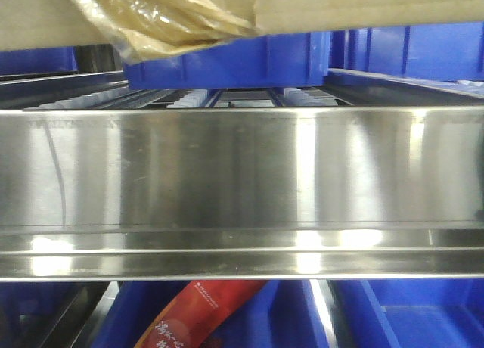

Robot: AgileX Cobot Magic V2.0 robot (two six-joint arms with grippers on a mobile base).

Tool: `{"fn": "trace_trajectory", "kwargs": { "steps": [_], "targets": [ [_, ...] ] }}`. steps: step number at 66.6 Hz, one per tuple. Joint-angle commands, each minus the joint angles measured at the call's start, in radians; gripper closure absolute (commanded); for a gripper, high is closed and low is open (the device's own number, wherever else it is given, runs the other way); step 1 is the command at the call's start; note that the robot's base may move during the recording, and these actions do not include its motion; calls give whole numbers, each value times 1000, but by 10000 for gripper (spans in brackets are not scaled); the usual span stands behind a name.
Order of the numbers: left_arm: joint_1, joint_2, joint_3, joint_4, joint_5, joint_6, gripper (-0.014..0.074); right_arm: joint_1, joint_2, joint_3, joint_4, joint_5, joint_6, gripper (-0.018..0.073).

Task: Grab carton from right shelf to conveyor
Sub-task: 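Lift the carton with both grippers and pull it off the shelf, then hold the carton with both grippers while the base drives to the conveyor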

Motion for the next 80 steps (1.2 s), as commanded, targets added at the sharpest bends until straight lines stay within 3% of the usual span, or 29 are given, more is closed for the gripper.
{"fn": "trace_trajectory", "kwargs": {
  "steps": [1,80],
  "targets": [
    [-13,-14,-12,-38,-52,6,614,5,-8,-2,33,-77,-9,628],
    [-13,-14,-12,-38,-52,6,614,5,-8,-2,33,-78,-9,628]
  ]
}}
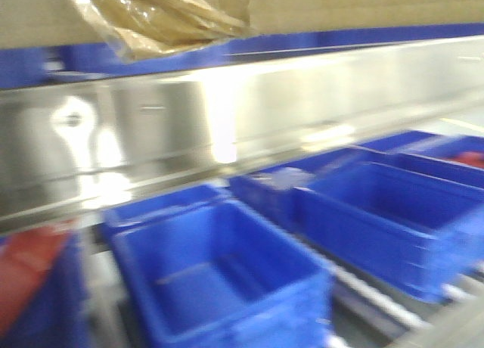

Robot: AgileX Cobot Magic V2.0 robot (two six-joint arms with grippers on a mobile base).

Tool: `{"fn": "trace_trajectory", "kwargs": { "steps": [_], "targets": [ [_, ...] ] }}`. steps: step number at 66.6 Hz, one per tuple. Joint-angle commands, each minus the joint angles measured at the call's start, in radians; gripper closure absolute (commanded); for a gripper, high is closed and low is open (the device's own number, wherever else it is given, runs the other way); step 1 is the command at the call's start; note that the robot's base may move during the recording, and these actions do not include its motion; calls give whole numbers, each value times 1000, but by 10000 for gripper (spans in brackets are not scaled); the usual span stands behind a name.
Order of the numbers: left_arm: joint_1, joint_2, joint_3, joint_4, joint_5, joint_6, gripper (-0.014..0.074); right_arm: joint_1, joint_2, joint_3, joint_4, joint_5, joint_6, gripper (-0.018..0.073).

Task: Grab carton from right shelf to conveyor
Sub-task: 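Hold the carton with both grippers while the base drives to the conveyor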

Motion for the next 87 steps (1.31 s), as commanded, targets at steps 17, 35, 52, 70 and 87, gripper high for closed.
{"fn": "trace_trajectory", "kwargs": {
  "steps": [17,35,52,70,87],
  "targets": [
    [-13,-11,-11,-42,-52,6,614,5,-9,-3,31,-70,-9,628],
    [-13,-11,-11,-42,-52,6,614,5,-9,-3,31,-70,-9,628],
    [-13,-11,-11,-38,-52,6,614,5,-9,-3,31,-70,-9,628],
    [-13,-11,-11,-29,-52,6,614,5,-9,-3,31,-70,-9,628],
    [-13,-11,-11,-29,-52,6,614,5,-9,-3,31,-70,-9,628]
  ]
}}
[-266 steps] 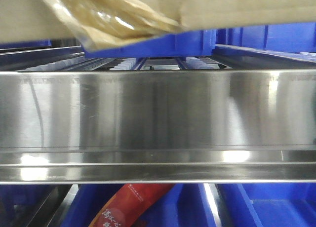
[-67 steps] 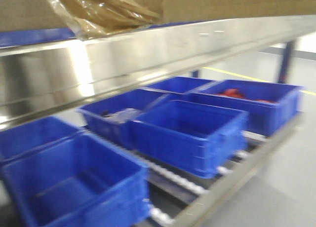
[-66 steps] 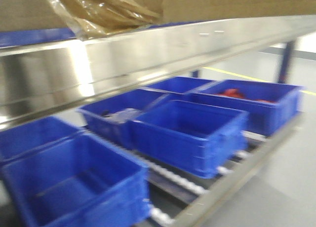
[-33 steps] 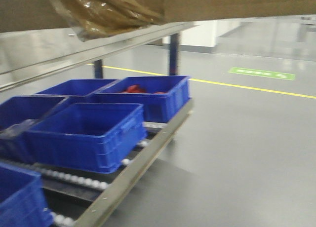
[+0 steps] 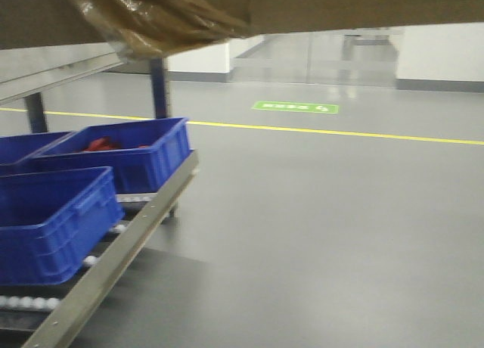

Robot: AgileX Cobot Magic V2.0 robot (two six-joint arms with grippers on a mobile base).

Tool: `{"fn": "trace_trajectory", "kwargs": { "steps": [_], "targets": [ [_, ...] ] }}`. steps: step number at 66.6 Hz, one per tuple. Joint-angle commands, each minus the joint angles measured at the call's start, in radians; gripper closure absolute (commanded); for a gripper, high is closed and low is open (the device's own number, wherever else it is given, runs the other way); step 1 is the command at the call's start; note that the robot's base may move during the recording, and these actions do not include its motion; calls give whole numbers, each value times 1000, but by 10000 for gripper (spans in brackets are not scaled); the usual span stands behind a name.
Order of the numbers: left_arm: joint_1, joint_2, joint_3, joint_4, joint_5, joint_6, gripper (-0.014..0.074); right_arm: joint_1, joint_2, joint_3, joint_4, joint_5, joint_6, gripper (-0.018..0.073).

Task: Grab carton from right shelf to conveyor
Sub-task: 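Hold the carton with both grippers while the base drives to the conveyor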

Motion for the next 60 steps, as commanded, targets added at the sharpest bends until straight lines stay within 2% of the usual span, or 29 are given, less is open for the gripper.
{"fn": "trace_trajectory", "kwargs": {
  "steps": [1,60],
  "targets": [
    [-13,-11,-11,-32,-52,6,614,5,-9,-3,31,-70,-9,628],
    [-13,-11,-11,-27,-52,6,614,5,-9,-3,31,-70,-9,628]
  ]
}}
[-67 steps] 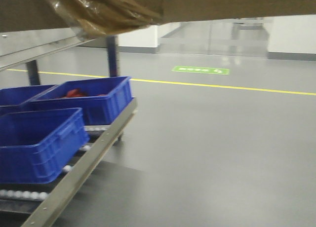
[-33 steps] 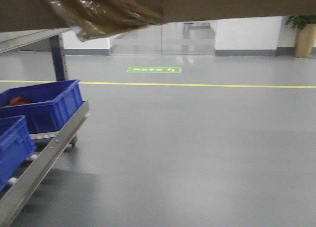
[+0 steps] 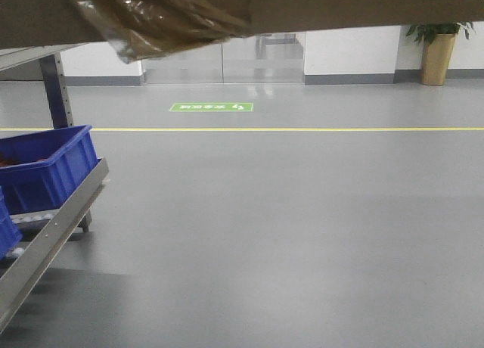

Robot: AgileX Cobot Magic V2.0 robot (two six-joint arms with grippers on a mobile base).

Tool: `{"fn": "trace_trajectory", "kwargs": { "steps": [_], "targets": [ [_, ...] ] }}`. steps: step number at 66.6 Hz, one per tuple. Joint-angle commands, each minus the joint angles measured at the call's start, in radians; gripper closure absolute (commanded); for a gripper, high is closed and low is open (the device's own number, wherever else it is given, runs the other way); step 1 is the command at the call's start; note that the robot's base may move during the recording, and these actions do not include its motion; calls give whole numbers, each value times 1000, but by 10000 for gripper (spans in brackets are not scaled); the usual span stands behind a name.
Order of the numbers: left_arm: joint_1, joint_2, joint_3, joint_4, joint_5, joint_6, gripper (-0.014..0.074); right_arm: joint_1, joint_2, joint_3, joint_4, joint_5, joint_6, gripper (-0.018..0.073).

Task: Grab carton from right shelf to conveyor
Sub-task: 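Hold the carton with both grippers while the base drives to the conveyor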

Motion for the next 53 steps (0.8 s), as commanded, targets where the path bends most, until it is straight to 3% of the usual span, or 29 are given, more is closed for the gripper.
{"fn": "trace_trajectory", "kwargs": {
  "steps": [1,53],
  "targets": [
    [-13,-11,-11,-29,-52,6,614,5,-9,-3,31,-70,-9,628],
    [-13,-11,-11,-27,-52,6,614,5,-9,-3,31,-70,-9,628]
  ]
}}
